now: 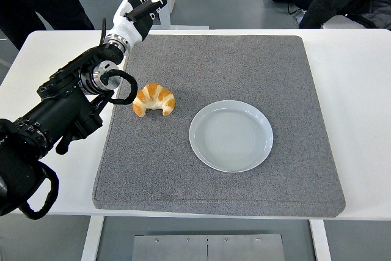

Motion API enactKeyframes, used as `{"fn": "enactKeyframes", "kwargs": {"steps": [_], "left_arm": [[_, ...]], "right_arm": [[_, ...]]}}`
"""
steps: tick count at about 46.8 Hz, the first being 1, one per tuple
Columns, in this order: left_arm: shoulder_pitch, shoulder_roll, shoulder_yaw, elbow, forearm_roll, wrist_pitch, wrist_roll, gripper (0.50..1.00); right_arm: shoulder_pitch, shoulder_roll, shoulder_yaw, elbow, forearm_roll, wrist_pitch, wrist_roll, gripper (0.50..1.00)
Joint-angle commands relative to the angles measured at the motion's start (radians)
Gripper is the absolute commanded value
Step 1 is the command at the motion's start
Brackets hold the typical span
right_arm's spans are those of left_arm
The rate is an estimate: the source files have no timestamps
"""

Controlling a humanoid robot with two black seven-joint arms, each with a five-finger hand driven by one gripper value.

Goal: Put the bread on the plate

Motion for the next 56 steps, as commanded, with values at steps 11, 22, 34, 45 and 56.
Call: {"fn": "enactKeyframes", "kwargs": {"steps": [11, 22, 34, 45, 56], "left_arm": [[0.0, 0.0, 0.003, 0.0, 0.0, 0.0, 0.001, 0.999], [0.0, 0.0, 0.003, 0.0, 0.0, 0.0, 0.001, 0.999], [0.0, 0.0, 0.005, 0.0, 0.0, 0.0, 0.002, 0.999], [-0.002, 0.0, 0.003, -0.001, 0.0, 0.0, 0.002, 0.999], [0.003, 0.0, 0.005, -0.063, 0.005, 0.003, -0.004, 0.999]], "right_arm": [[0.0, 0.0, 0.0, 0.0, 0.0, 0.0, 0.0, 1.0], [0.0, 0.0, 0.0, 0.0, 0.0, 0.0, 0.001, 1.0], [0.0, 0.0, 0.0, 0.0, 0.0, 0.0, 0.0, 1.0], [0.0, 0.0, 0.0, 0.0, 0.0, 0.0, 0.0, 1.0], [0.0, 0.0, 0.0, 0.0, 0.0, 0.0, 0.0, 1.0]]}}
